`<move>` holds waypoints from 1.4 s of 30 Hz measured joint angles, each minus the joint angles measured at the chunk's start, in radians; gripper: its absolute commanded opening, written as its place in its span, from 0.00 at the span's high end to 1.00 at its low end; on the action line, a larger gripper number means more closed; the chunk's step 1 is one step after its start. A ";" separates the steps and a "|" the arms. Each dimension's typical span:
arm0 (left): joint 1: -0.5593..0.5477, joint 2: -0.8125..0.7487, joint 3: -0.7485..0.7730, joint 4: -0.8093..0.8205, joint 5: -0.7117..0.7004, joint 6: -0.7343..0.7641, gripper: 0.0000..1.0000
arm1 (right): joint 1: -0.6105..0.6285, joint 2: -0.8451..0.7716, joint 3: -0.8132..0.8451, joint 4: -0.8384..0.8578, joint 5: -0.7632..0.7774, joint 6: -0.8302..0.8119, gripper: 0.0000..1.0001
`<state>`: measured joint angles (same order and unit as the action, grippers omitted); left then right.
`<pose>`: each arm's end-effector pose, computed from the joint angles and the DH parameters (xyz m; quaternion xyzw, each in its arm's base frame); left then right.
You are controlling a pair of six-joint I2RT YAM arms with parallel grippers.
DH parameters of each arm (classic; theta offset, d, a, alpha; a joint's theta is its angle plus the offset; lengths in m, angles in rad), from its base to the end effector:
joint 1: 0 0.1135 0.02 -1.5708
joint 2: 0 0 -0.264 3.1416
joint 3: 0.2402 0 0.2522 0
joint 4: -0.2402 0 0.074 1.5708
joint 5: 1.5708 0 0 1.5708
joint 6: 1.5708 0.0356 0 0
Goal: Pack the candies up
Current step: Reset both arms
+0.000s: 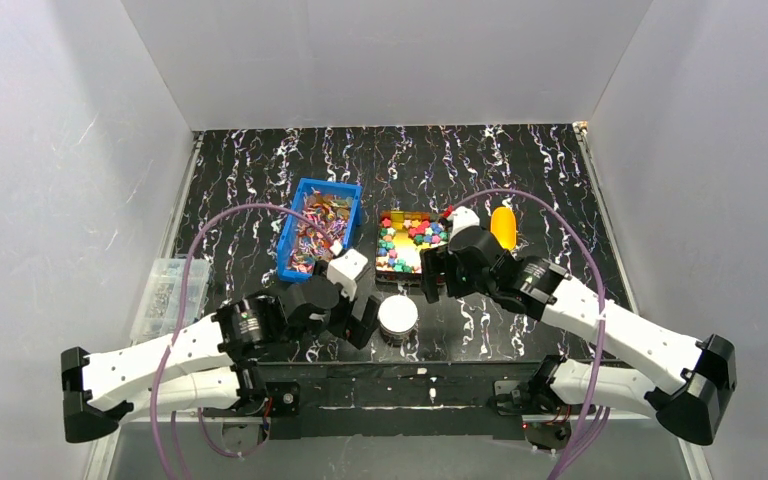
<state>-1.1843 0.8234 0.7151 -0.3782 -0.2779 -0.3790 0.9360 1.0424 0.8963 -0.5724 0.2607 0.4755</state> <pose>0.0792 -0.1688 0.2897 0.2667 0.8085 -0.2758 0.4463 0.1376 0.1714 0.2938 -0.1537 0.8913 0.1758 0.3887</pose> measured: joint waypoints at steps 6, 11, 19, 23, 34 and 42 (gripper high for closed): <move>0.095 0.056 0.226 -0.203 -0.025 0.014 0.02 | -0.124 0.040 0.039 -0.005 -0.010 -0.036 0.02; 0.265 0.079 0.297 -0.274 0.004 0.046 0.02 | -0.266 0.072 0.056 -0.006 -0.063 -0.064 0.02; 0.545 0.103 0.346 -0.311 0.111 0.064 0.02 | -0.491 0.065 0.067 -0.005 -0.197 -0.095 0.02; 0.663 0.096 0.336 -0.304 0.142 0.061 0.02 | -0.578 0.023 0.063 -0.005 -0.248 -0.114 0.01; 0.699 -0.045 0.253 -0.332 0.137 -0.013 0.02 | -0.598 -0.200 -0.010 -0.019 -0.343 -0.117 0.01; 0.699 -0.179 0.174 -0.351 0.136 -0.010 0.02 | -0.598 -0.238 -0.010 -0.047 -0.373 -0.118 0.02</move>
